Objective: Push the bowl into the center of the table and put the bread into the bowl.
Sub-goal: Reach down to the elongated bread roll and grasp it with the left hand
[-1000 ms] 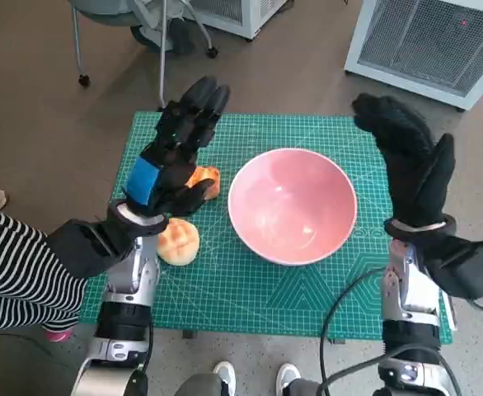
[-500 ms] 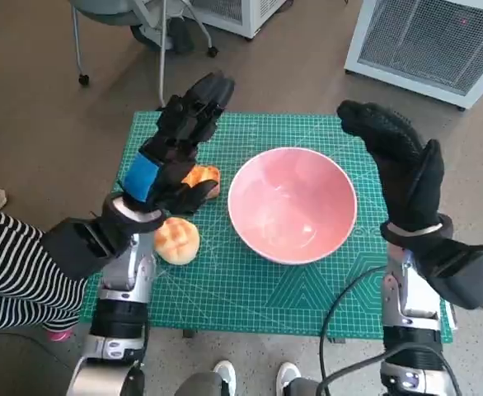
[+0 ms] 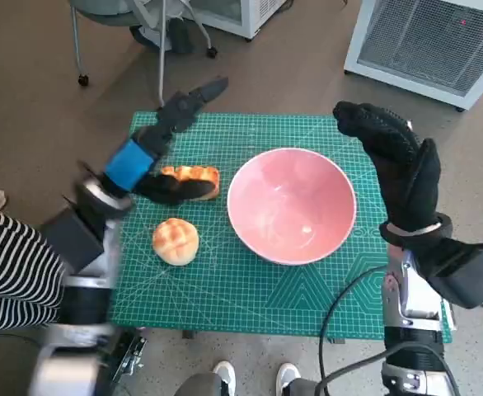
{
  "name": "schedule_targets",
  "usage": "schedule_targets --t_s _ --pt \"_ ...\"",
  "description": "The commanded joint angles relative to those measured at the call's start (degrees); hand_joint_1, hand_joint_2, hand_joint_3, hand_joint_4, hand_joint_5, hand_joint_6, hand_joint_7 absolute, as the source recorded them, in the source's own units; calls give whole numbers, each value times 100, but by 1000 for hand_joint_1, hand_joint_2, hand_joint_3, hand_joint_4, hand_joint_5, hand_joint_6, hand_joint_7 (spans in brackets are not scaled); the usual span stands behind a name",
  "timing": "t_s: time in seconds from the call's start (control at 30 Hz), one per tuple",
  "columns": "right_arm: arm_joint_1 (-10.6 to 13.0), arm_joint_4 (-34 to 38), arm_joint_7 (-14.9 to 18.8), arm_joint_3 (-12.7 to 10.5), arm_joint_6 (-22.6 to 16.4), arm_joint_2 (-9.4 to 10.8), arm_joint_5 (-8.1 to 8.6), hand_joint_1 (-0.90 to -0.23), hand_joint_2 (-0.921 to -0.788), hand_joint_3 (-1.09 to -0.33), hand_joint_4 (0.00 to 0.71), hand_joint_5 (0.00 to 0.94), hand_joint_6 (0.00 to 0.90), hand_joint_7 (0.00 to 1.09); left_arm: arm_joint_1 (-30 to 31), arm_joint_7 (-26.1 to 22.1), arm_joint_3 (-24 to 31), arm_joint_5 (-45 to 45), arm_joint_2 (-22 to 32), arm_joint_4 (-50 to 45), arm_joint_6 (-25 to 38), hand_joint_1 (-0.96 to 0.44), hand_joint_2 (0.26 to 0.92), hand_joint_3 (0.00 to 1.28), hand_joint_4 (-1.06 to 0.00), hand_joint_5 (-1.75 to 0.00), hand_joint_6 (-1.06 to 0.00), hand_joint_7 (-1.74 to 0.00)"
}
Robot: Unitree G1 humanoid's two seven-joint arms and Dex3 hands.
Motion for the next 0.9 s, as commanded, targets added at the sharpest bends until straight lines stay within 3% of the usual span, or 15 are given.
schedule_targets --t_s 0.03,0.23,0.27,0.3,0.37,0.5,0.9 --pt "122 85 27 -34 106 -24 57 -788 -921 -625 201 13 162 301 -250 -47 -273 749 564 -417 1059 -468 823 21 -93 -2 -93 -250" --pt "121 86 31 -37 107 -23 59 -788 -921 -624 201 12 160 309 -216 -5 -355 770 613 -638 1386 -433 803 3 -91 0 -139 -168" --pt "111 115 23 -52 94 -6 75 -788 -921 -624 201 11 159 310 -458 -121 -553 1059 751 -368 1658 -432 803 2 -91 0 -141 -164" --pt "104 137 17 -63 85 7 87 -777 -921 -624 200 10 158 311 -640 -208 -703 1275 856 -167 1864 -304 777 9 -89 -1 -170 -149" --pt "100 163 5 -74 69 32 98 -765 -921 -626 199 9 156 313 -888 -308 -935 1587 964 116 2169 -189 758 9 -86 -1 -214 -98" --pt "99 191 -8 -84 55 66 98 -751 -921 -637 199 8 154 318 -1121 -265 -1201 1887 917 464 2507 -82 740 7 -84 0 -253 -48" --pt "132 155 -36 -88 54 163 90 -742 -921 -673 193 2 143 332 -1905 -161 -1962 2523 614 1861 2916 -19 733 3 -81 0 -256 -10"
